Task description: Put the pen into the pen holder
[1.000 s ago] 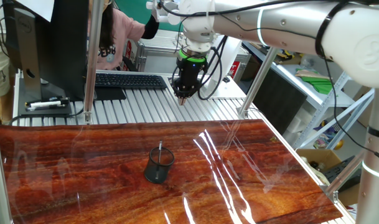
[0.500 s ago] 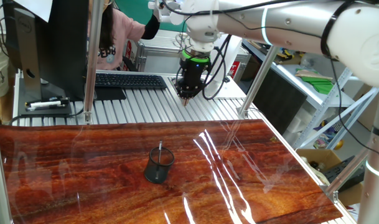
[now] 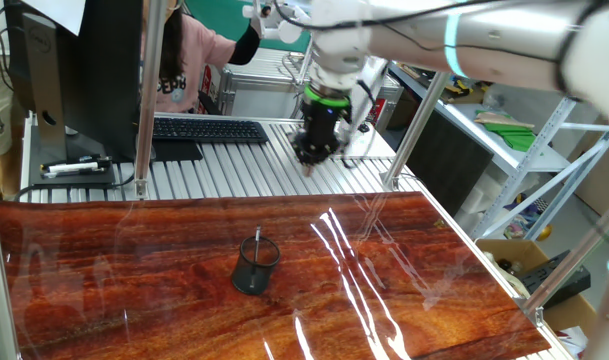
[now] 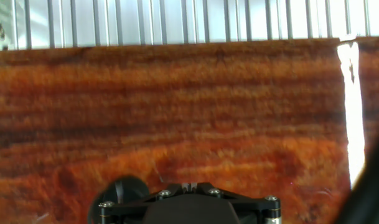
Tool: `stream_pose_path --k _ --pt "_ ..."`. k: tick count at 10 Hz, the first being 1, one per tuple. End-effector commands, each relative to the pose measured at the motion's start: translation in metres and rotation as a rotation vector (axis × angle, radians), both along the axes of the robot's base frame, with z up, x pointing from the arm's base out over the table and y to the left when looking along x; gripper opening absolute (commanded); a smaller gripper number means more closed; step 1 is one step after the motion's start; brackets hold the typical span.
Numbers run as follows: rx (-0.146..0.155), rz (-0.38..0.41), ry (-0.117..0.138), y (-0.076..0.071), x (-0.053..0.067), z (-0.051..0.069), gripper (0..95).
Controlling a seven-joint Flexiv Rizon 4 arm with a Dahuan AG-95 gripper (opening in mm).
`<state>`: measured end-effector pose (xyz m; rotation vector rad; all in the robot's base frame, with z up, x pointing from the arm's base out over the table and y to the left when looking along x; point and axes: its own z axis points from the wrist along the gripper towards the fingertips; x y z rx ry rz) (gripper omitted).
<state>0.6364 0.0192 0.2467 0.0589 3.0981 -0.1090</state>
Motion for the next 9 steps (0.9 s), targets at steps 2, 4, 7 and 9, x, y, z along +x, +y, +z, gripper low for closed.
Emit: stream_pose_path --k 2,4,7,9 --pt "-0.004 0.003 0.017 0.0035 0.0064 -0.0006 0.0" --pt "-0.002 -0.008 0.016 0.0038 0.0068 -0.0008 0.0" --pt "0.002 -0.054 0.014 0.0042 0.0072 -0.0009 0.0" --pt "-0.005 -0.088 0.016 0.0042 0.0072 -0.0009 0.0"
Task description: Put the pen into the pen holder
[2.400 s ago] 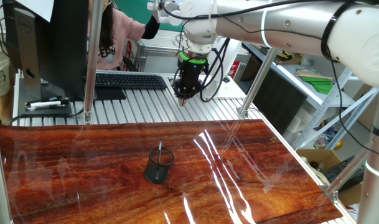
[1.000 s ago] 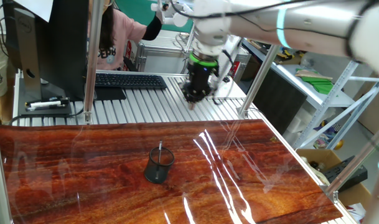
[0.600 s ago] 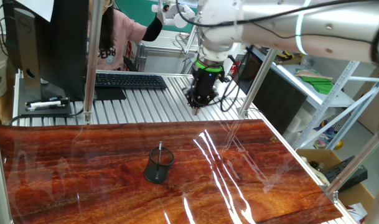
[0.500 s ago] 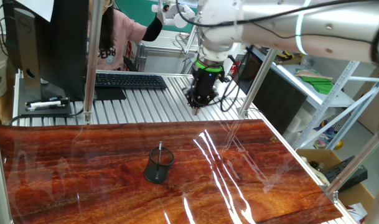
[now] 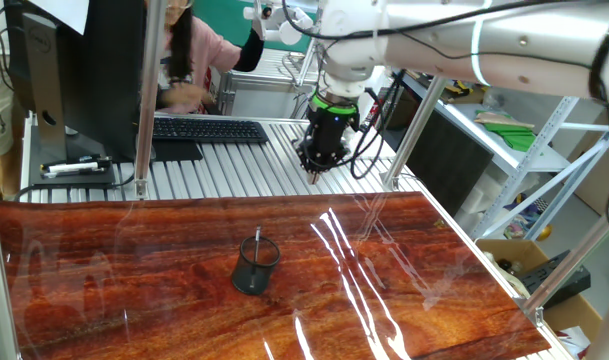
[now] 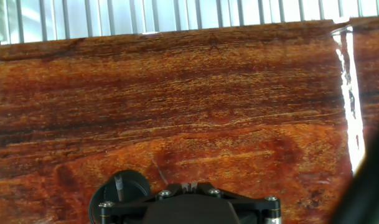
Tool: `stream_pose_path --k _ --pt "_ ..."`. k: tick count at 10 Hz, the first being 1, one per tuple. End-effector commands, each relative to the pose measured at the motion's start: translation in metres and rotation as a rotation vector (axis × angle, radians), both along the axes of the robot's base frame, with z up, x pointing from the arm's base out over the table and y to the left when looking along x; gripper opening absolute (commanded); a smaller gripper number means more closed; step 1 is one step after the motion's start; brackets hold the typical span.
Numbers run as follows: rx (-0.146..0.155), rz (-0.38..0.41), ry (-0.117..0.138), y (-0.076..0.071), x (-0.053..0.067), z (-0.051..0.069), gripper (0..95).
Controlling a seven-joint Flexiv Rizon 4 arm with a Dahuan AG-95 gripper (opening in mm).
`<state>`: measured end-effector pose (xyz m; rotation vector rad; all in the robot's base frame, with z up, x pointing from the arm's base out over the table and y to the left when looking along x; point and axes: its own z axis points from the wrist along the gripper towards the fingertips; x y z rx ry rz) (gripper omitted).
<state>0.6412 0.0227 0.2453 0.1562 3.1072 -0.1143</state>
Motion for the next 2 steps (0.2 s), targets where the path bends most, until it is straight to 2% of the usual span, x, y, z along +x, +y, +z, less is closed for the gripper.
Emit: stream_pose_path --k 1,2 --pt "-0.005 -0.061 0.012 0.0006 0.0025 0.0006 0.0" --pt "-0.008 -0.078 0.023 0.0006 0.0025 0.0006 0.0"
